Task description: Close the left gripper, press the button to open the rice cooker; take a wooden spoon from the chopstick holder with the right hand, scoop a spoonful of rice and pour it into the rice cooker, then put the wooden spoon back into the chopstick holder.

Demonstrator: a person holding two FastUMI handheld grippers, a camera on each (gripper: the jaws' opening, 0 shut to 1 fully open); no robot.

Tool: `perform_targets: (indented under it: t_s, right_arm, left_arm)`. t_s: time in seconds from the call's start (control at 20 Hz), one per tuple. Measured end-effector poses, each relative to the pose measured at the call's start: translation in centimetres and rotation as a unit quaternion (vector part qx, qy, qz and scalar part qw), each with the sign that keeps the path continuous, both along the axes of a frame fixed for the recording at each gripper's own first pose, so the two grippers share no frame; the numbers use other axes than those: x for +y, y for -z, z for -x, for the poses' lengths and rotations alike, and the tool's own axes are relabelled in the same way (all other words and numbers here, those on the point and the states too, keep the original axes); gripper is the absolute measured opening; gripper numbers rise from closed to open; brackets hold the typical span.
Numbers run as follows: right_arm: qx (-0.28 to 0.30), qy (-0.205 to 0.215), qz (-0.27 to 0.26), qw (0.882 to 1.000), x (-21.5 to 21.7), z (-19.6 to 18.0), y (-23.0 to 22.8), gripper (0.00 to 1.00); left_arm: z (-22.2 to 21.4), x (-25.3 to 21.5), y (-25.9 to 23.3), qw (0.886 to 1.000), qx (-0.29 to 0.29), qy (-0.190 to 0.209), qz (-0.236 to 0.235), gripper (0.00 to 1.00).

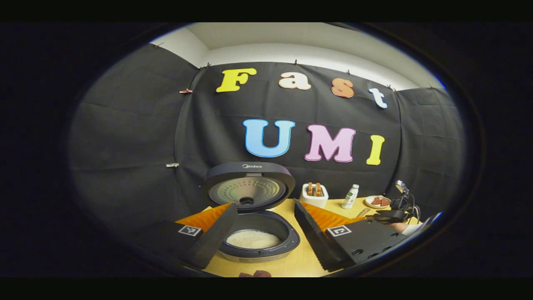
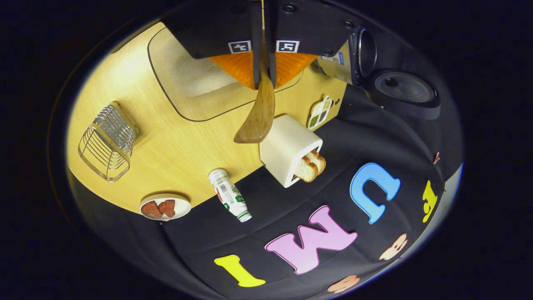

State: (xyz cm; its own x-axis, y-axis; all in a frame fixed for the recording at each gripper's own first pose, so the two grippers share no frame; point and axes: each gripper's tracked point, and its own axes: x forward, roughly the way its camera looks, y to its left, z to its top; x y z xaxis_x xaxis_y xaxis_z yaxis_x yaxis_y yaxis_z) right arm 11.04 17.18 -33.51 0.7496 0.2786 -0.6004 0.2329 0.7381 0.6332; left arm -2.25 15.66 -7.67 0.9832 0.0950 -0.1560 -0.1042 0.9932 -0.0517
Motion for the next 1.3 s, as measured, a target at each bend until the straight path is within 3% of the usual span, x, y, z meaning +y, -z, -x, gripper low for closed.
perform_targets:
  t_s: [0.1, 0.3, 0.5, 0.6, 0.65, 0.7, 1.0, 1.05, 1.3]
  right_arm:
    - [0.001, 0.018, -0.03, 0.999, -0.6, 0.0, -0.5, 0.07]
    - [0.008, 0.071, -0.101, 0.992, -2.5, 0.3, -1.5, 0.07]
    - [0.006, 0.111, -0.153, 0.982, -4.3, 0.3, -2.8, 0.07]
    - [-0.002, 0.119, -0.172, 0.978, -4.7, 0.2, -4.4, 0.07]
    - [-0.007, 0.117, -0.184, 0.976, -4.5, 0.0, -5.4, 0.07]
    - [-0.011, 0.115, -0.194, 0.974, -4.1, -0.1, -6.3, 0.07]
    - [-0.034, 0.076, -0.24, 0.967, 0.7, -1.6, -12.3, 0.07]
    - [-0.037, 0.067, -0.248, 0.966, 1.9, -1.9, -13.4, 0.07]
    - [-0.055, 0.009, -0.256, 0.965, 8.4, -2.4, -17.8, 0.07]
  left_arm:
    - [0.0, 0.1, 0.0, 1.0, -0.001, -0.001, 0.004, 0.89]
    - [0.2, 0.2, -0.4, 1.0, -0.007, -0.005, 0.005, 0.94]
    - [0.5, 0.0, -0.3, 1.0, -0.008, -0.008, 0.009, 0.9]
    - [0.7, -0.1, -0.3, 1.0, -0.009, -0.009, 0.013, 0.98]
    - [0.7, -0.1, -0.3, 1.0, -0.009, -0.011, 0.014, 0.9]
    - [0.8, -0.1, -0.2, 1.0, -0.009, -0.011, 0.016, 0.94]
    - [1.7, 0.3, 0.3, 0.999, -0.007, -0.021, 0.024, 0.94]
    - [1.9, 0.4, 0.3, 0.999, -0.008, -0.025, 0.024, 0.98]
    - [2.8, 1.2, 0.2, 0.999, -0.011, -0.039, 0.027, 0.94]
